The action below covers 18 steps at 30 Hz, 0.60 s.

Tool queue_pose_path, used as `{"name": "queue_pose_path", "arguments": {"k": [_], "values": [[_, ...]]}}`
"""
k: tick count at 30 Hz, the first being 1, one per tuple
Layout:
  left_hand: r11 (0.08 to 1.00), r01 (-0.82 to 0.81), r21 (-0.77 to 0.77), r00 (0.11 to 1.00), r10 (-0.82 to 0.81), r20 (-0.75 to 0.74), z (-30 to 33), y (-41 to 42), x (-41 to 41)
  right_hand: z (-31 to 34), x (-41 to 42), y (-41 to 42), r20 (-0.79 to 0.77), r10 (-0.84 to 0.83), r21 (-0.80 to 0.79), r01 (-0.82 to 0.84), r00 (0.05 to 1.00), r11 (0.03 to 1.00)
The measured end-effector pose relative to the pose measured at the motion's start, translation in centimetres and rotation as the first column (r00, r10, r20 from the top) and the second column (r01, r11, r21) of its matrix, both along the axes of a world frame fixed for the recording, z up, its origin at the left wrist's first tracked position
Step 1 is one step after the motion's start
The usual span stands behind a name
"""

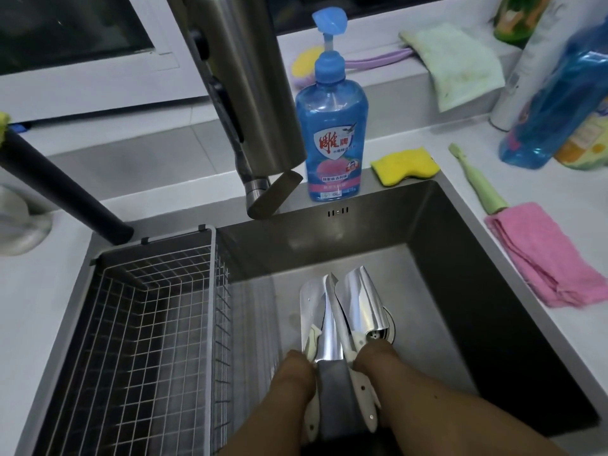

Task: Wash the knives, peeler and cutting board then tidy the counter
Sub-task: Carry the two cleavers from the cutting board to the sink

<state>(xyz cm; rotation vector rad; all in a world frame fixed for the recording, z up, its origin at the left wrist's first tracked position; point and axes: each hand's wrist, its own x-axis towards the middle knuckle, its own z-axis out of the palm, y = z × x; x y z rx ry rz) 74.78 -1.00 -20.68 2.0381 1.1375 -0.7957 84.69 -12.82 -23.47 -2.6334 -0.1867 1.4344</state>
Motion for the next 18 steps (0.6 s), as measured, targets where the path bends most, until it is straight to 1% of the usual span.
{"name": "queue_pose_path", "arguments": {"k": [2,5,6,8,10,11,13,15,17,18], "values": [[0.999,0.045,-0.001,0.999,-0.045,-0.027,0.5,0.1,0.1,0.0,0.4,-0.3,0.013,-0.007,-0.044,0.007,1.000,0.999],[0.997,0.081,-0.007,0.997,-0.081,-0.018,1.1,0.5,0.0,0.8,0.4,-0.4,-0.008,-0.040,-0.024,0.040,0.999,0.999],[0.997,0.083,0.001,0.996,-0.083,-0.009,1.3,0.6,-0.1,1.0,0.4,-0.3,-0.010,-0.093,-0.019,0.093,0.996,0.995],[0.997,0.072,0.013,0.997,-0.072,0.015,2.2,0.7,-0.3,1.9,0.3,-0.2,0.060,-0.213,0.021,0.212,0.975,0.977],[0.999,0.034,0.030,0.998,-0.036,0.049,3.6,0.9,-0.6,3.3,0.4,0.6,0.133,-0.292,0.072,0.284,0.947,0.956],[0.999,0.017,0.039,0.997,-0.020,0.074,4.5,1.1,-0.6,4.2,0.4,1.3,0.159,-0.309,0.124,0.291,0.938,0.949],[0.998,-0.012,0.055,0.989,0.004,0.146,6.5,1.2,-0.6,6.6,-0.1,2.8,0.178,-0.376,0.318,0.308,0.910,0.897],[0.995,-0.059,0.075,0.973,0.041,0.227,9.1,1.7,-1.3,9.0,-1.4,4.7,0.121,-0.439,0.524,0.318,0.890,0.790],[0.995,-0.078,0.064,0.956,0.057,0.286,10.7,1.9,-1.5,10.9,-2.4,6.0,0.073,-0.492,0.634,0.340,0.868,0.694],[0.993,-0.100,0.062,0.944,0.075,0.321,12.0,2.3,-2.5,12.3,-3.4,6.8,0.080,-0.497,0.675,0.320,0.864,0.665]]}}
